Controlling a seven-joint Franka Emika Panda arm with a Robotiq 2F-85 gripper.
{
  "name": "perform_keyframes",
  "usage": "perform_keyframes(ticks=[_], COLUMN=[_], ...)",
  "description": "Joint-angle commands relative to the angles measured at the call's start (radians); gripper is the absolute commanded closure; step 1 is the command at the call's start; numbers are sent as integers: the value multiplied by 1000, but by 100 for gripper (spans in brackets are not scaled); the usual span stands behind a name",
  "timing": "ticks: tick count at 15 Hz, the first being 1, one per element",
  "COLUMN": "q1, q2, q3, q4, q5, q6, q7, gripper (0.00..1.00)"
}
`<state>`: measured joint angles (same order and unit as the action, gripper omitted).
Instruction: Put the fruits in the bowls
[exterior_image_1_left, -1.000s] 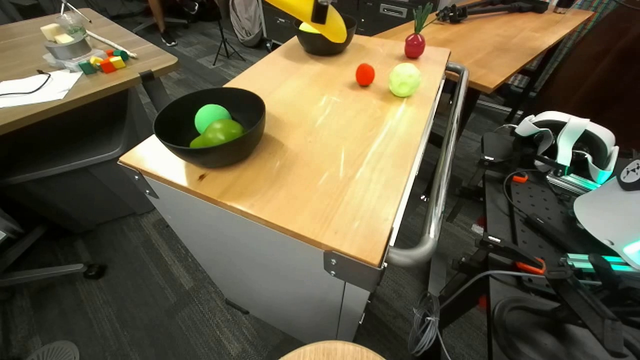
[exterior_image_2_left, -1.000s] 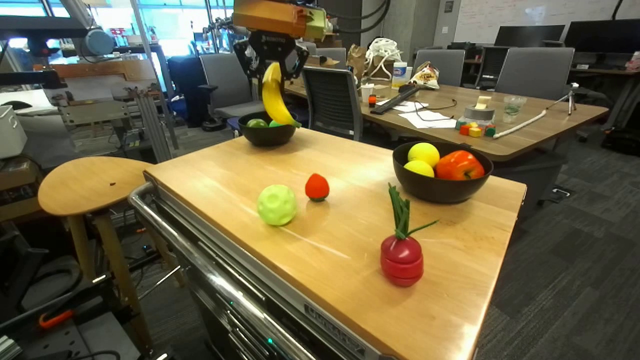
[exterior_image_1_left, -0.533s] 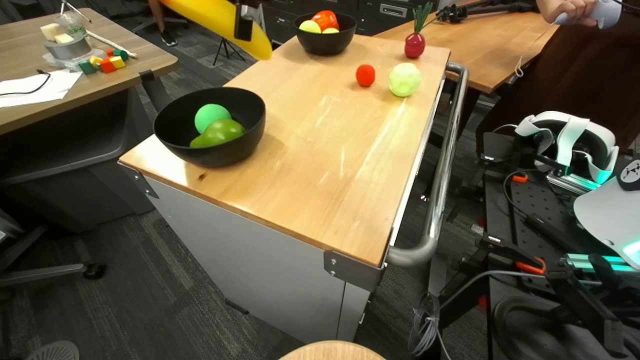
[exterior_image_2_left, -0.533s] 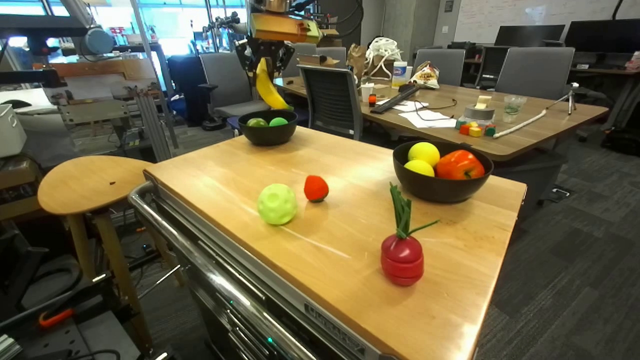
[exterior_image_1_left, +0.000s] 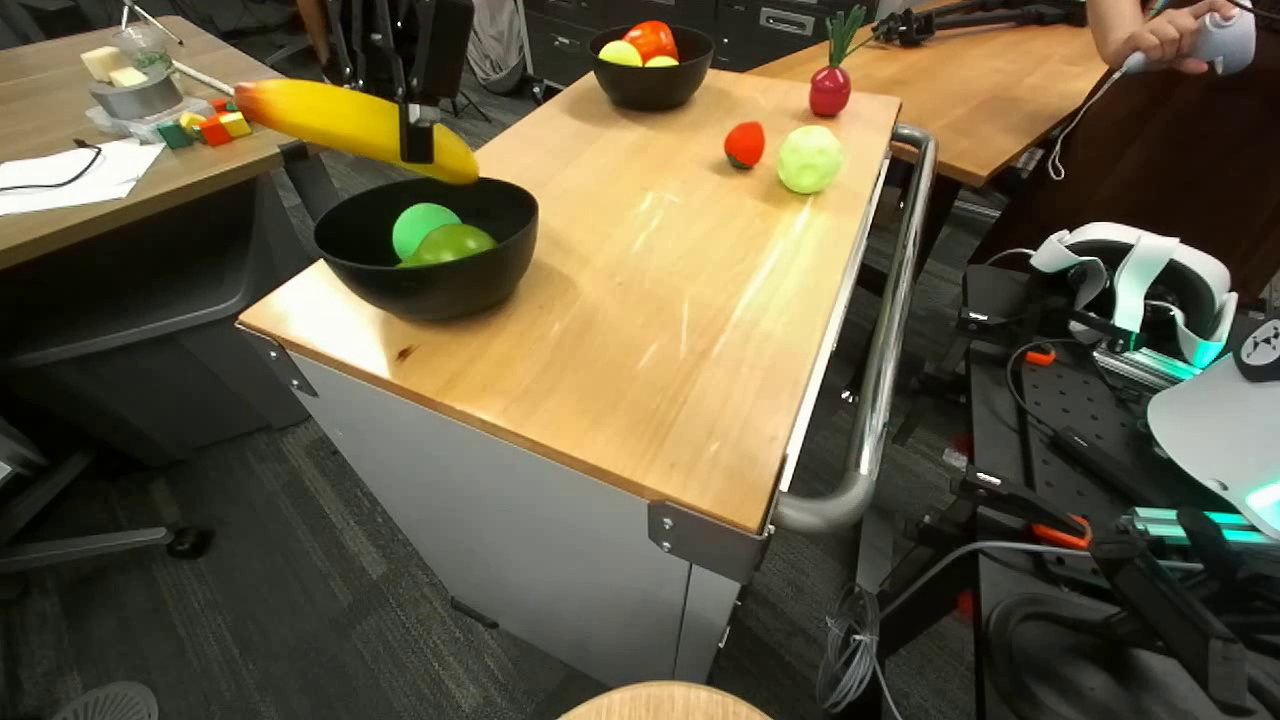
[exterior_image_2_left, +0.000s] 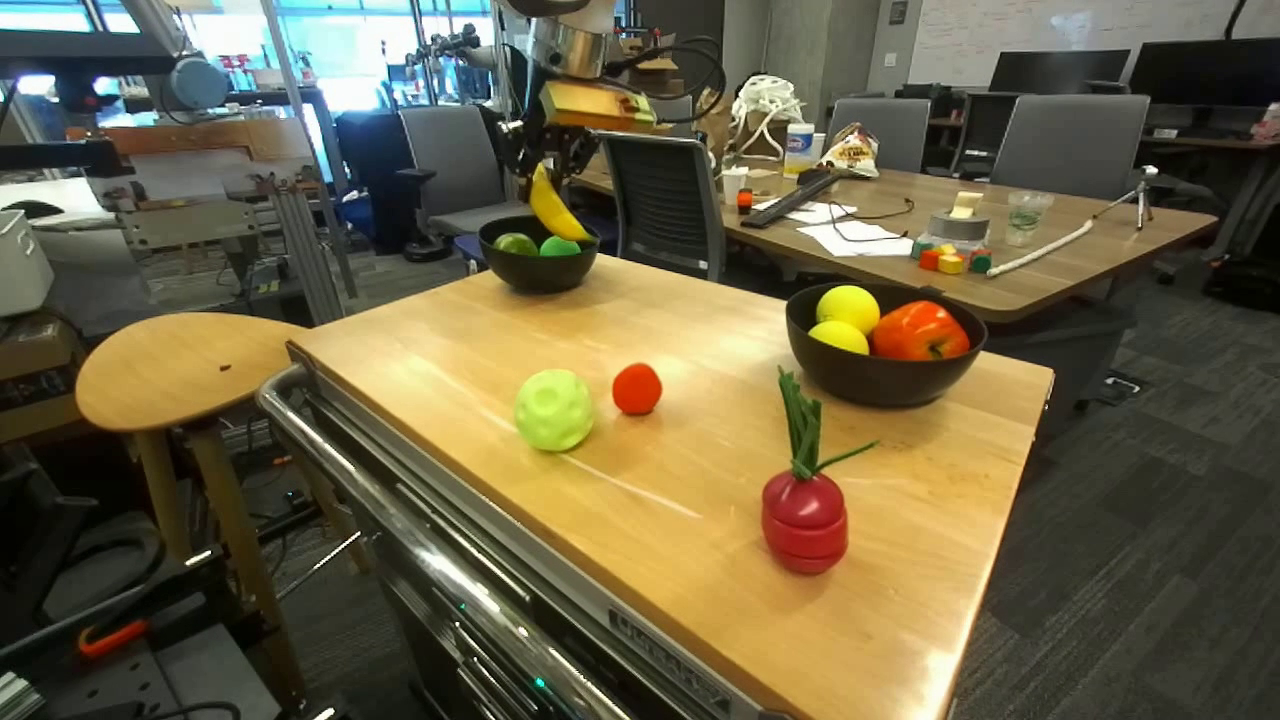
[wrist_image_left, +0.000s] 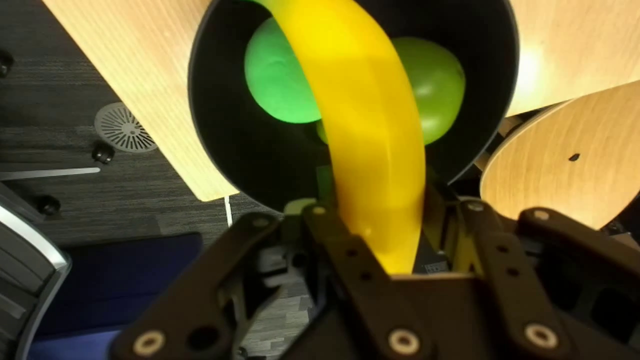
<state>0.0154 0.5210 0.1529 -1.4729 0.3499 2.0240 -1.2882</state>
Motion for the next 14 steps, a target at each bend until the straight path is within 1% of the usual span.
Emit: perform_keyframes(ticks=[1, 2, 3, 4, 6, 7, 8, 9, 10, 12, 14], q1=[-18, -19, -21, -20, -21, -20, -10, 5, 1, -23, -53], q2=[70, 75, 76, 75, 64, 50, 33, -2, -28, -101, -184], q3=[27, 30, 33, 34, 36, 34, 19, -7, -16, -26, -45], q4=[114, 118, 115, 109, 86, 71, 54, 26, 13, -11, -62], q5=[-9, -8, -6, -7, -9, -9, -25, -54, -57, -54, -46], q6=[-71, -78, -84, -85, -83, -83, -70, -48, -54, -88, -78], q7=[0, -2, -6, -7, -13, -5, 36, 113, 178, 277, 347], gripper=[35, 35, 27, 15, 1, 0, 0, 0, 0, 0, 1])
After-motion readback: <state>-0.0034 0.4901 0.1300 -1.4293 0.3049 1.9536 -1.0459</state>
